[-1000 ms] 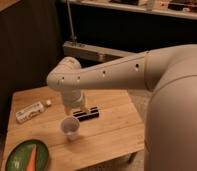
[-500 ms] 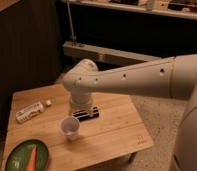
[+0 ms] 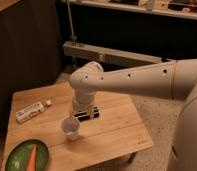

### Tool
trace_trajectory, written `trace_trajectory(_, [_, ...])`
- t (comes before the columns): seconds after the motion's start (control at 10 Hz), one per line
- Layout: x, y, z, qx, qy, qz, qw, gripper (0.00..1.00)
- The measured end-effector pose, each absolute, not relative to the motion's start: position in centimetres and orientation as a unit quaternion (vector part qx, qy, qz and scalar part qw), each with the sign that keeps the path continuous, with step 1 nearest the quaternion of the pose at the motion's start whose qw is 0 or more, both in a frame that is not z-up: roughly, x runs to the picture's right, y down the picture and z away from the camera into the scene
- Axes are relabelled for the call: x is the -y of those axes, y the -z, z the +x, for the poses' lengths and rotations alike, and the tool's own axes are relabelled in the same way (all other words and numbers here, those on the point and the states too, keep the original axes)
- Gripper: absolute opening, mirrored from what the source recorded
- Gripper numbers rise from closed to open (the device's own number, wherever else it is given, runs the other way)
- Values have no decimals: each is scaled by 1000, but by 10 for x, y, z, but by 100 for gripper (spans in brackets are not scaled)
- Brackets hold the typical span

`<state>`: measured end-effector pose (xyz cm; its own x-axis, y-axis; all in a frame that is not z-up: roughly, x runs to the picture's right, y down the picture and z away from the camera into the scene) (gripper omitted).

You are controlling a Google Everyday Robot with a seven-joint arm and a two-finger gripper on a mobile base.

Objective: Pick up the ceramic cup

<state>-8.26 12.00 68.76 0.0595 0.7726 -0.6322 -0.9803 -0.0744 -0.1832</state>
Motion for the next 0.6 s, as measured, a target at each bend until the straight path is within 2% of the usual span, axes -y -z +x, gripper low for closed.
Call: trace_trajectory(0.6, [-132, -700, -79, -176, -662, -325, 652, 65])
